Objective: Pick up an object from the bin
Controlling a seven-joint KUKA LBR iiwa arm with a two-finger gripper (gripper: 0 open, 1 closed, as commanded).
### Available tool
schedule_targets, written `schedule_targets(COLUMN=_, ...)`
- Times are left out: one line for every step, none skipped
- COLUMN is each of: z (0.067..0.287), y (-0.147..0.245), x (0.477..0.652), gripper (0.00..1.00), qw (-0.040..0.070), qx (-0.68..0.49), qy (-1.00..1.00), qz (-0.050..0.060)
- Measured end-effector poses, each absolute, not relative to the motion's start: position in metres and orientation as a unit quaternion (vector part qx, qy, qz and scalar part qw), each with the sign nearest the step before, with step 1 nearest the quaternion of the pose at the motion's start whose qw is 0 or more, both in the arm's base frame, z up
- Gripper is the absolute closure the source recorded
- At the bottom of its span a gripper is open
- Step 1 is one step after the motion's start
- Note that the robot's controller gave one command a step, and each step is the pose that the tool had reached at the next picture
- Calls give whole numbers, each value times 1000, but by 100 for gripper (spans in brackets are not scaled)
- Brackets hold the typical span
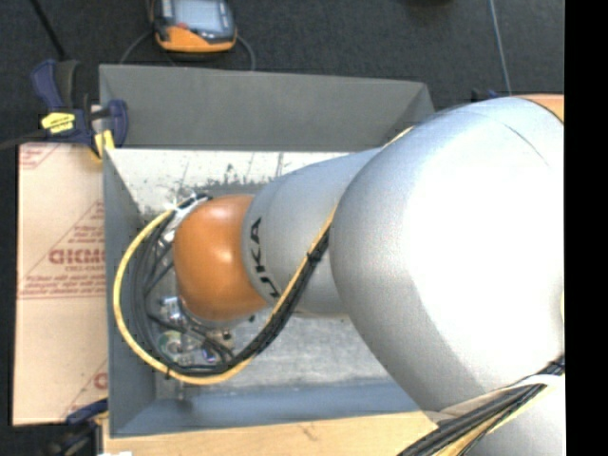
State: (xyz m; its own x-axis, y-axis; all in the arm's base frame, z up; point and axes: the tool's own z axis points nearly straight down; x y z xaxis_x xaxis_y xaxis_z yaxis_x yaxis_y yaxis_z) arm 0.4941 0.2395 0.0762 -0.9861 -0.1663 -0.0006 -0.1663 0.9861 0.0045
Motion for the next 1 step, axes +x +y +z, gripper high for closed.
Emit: schedule_targets(z=76, y=236, x=496, gripper=100, qw=1, qx=-80, qy=997, qz=1)
